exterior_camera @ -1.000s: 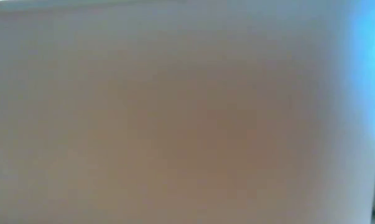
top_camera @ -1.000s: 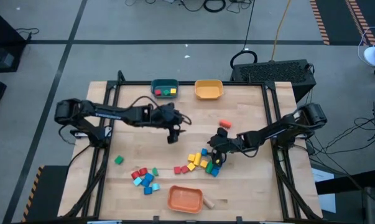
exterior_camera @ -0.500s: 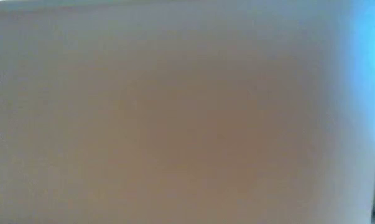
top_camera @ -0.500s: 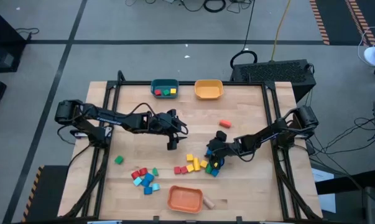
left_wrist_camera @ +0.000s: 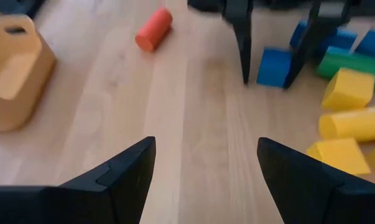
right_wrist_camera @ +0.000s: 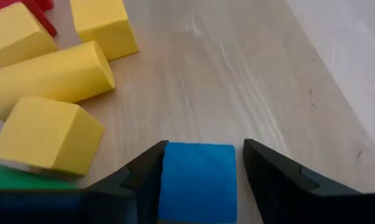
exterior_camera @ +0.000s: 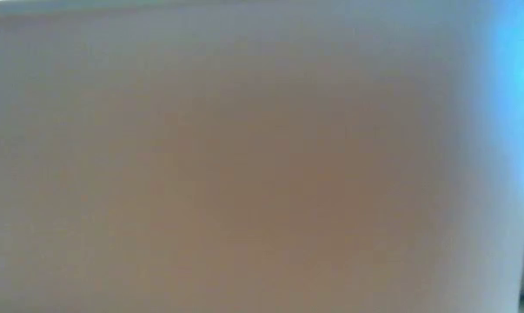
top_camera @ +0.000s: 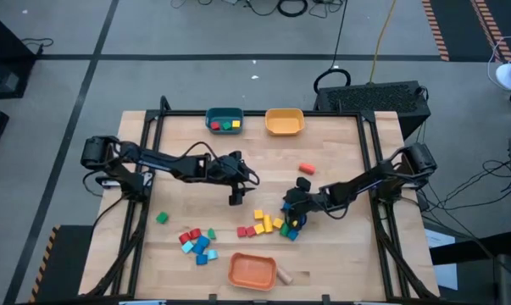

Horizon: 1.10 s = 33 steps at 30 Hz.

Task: Sort blocks by size
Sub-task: Put the blue square block into the blue bin

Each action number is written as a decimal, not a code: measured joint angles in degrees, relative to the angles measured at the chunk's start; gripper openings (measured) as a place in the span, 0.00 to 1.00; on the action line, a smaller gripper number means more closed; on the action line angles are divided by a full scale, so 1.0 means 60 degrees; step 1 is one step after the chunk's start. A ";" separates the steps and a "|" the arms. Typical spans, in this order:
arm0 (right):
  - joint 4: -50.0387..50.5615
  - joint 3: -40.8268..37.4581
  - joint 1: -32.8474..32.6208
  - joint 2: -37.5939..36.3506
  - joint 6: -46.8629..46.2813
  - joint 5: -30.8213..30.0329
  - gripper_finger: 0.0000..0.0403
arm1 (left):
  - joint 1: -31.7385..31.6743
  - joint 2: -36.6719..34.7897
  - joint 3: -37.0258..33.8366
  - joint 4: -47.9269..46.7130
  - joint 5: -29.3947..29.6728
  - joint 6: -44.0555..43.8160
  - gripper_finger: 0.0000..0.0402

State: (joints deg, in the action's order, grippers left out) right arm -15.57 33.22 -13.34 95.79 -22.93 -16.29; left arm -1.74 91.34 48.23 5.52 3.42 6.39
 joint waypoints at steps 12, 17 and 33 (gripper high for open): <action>0.1620 0.0006 -0.0537 -0.1046 -0.0592 0.0021 0.67 | 0.0018 0.1008 0.0000 0.1149 -0.0443 0.0036 0.71; 0.1642 0.0006 -0.0719 -0.0966 -0.0818 0.0003 0.63 | 0.0058 0.1195 -0.0004 0.1670 -0.0654 0.0257 0.71; 0.1445 0.0006 -0.0216 -0.0769 -0.0338 -0.0127 0.31 | 0.0375 0.1345 0.0000 0.2343 -0.0736 0.1681 0.71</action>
State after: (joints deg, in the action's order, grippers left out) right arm -6.90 33.26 -14.63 91.18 -24.96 -17.06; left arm 0.51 99.42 48.23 19.58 -0.99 16.48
